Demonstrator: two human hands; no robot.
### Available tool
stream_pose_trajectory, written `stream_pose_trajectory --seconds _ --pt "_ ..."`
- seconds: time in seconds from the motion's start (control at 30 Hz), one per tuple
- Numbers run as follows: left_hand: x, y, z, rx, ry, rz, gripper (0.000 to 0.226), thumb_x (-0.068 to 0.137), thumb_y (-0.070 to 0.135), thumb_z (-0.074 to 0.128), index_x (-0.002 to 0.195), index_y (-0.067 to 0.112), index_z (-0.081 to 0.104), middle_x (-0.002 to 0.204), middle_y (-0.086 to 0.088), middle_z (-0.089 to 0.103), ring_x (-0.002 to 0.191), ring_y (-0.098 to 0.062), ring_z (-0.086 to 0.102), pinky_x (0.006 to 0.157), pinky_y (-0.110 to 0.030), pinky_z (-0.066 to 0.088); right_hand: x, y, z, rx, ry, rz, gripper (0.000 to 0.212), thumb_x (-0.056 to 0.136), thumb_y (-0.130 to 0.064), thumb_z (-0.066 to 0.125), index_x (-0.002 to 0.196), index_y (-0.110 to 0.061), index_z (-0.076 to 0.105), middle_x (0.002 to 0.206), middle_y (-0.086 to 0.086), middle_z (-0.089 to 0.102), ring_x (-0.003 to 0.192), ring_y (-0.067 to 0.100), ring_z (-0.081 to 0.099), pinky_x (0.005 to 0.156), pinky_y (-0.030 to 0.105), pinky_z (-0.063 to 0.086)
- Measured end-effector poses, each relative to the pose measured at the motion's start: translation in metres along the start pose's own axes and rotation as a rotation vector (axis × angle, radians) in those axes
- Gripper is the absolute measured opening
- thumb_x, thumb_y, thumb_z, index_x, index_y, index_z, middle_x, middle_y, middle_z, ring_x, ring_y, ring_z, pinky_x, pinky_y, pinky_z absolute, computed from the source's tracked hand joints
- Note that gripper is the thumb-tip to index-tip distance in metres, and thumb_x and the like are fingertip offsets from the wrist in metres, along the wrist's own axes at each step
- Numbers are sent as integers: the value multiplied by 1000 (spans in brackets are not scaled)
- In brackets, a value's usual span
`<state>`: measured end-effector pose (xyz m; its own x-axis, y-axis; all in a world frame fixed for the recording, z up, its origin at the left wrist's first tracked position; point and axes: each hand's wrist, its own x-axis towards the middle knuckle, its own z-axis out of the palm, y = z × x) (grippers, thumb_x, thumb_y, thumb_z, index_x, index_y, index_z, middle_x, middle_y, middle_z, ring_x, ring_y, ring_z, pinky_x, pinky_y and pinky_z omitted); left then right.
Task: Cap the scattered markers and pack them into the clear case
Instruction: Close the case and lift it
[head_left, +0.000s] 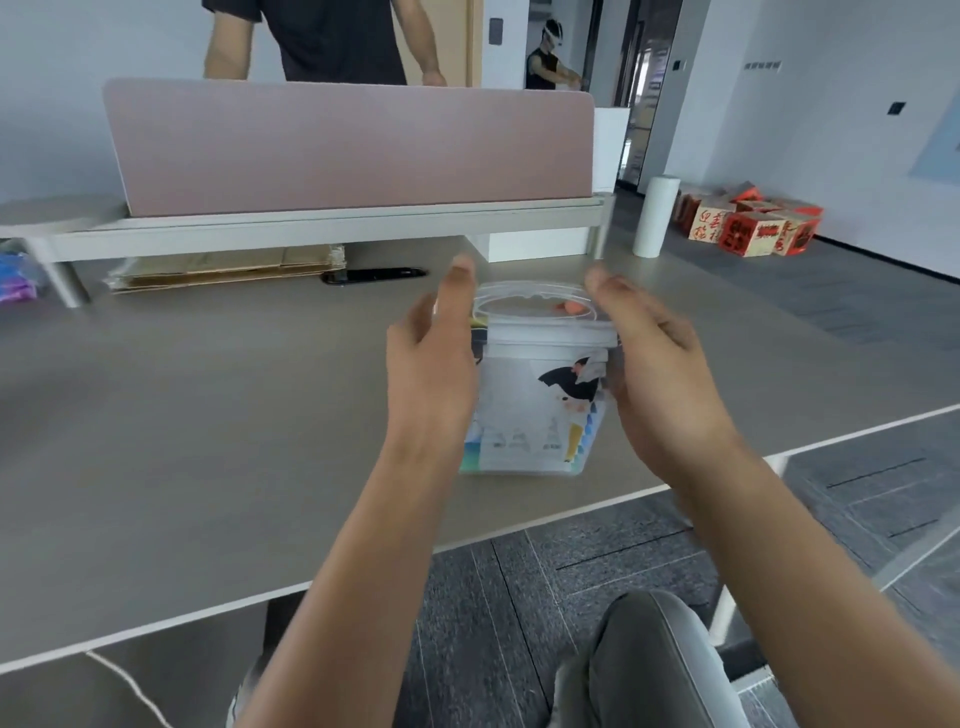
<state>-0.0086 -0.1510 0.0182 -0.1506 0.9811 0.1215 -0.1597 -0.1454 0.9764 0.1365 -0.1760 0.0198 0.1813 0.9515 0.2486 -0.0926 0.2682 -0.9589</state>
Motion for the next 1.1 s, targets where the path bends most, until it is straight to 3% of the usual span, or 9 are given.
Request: stream_pose_trajectory --seconds 0.1,0.2,0.27,0.43,0.6,0.73,0.9,1.03,1.1 --pt "-16 -3 15 27 -14 133 75 89 69 52 94 -6 54 79 -2 57 70 -14 51 70 -34 44 -17 -13 -27 -217 -36 -146 20 92 -32 74 82 -15 71 79 5 73 73 14 69 67 24 53" --pt "-40 -3 40 82 -23 241 67 97 58 51 76 -4 39 64 0 41 61 -14 38 58 -31 35 -36 -30 -58 -463 -2 -262 19 97 -27 71 88 -11 75 83 17 70 73 10 62 64 16 48" --pt "-59 -4 58 125 -55 310 61 101 51 53 70 1 34 58 6 34 57 -12 32 54 -29 32 -53 -41 -77 -628 -10 -323 14 99 -26 69 94 -15 76 76 -4 71 68 1 60 63 12 45" --pt "-111 -22 102 142 -194 349 59 103 47 49 66 5 32 60 -10 35 57 -12 35 54 -26 31 -98 -38 -124 -958 65 -409 18 103 -31 63 98 -14 67 84 -7 67 77 12 62 68 30 48" --pt "-163 -50 140 120 -419 245 60 106 49 35 86 -5 51 81 -26 55 74 -31 54 67 -37 44 -166 -26 -185 -924 316 -236 17 105 -29 60 100 -14 66 88 -8 69 81 7 62 67 21 45" --pt "-201 -76 149 225 -530 144 52 106 50 38 99 3 59 93 -13 64 79 -14 58 73 -31 46 -224 -27 -213 -806 535 -167 17 106 -23 59 96 -10 63 73 -3 61 62 2 53 56 9 39" --pt "-242 -102 153 411 -592 164 61 100 57 46 148 20 42 150 1 43 138 -14 39 108 -35 38 -286 -30 -239 -650 842 -180 21 107 -25 57 96 -9 67 70 -7 62 64 -1 52 61 13 41" --pt "-276 -100 163 247 -697 -12 61 99 52 54 152 29 34 127 23 51 103 26 46 88 -13 37 -325 -30 -254 -470 1059 -199 29 106 -27 58 94 -3 67 77 -3 62 74 6 53 68 23 44" --pt "-292 -102 170 138 -744 -106 50 100 42 57 145 32 39 113 27 55 94 24 53 85 -13 44 -343 -29 -260 -386 1147 -202 31 105 -28 59 94 0 67 81 1 63 77 10 55 71 29 46"
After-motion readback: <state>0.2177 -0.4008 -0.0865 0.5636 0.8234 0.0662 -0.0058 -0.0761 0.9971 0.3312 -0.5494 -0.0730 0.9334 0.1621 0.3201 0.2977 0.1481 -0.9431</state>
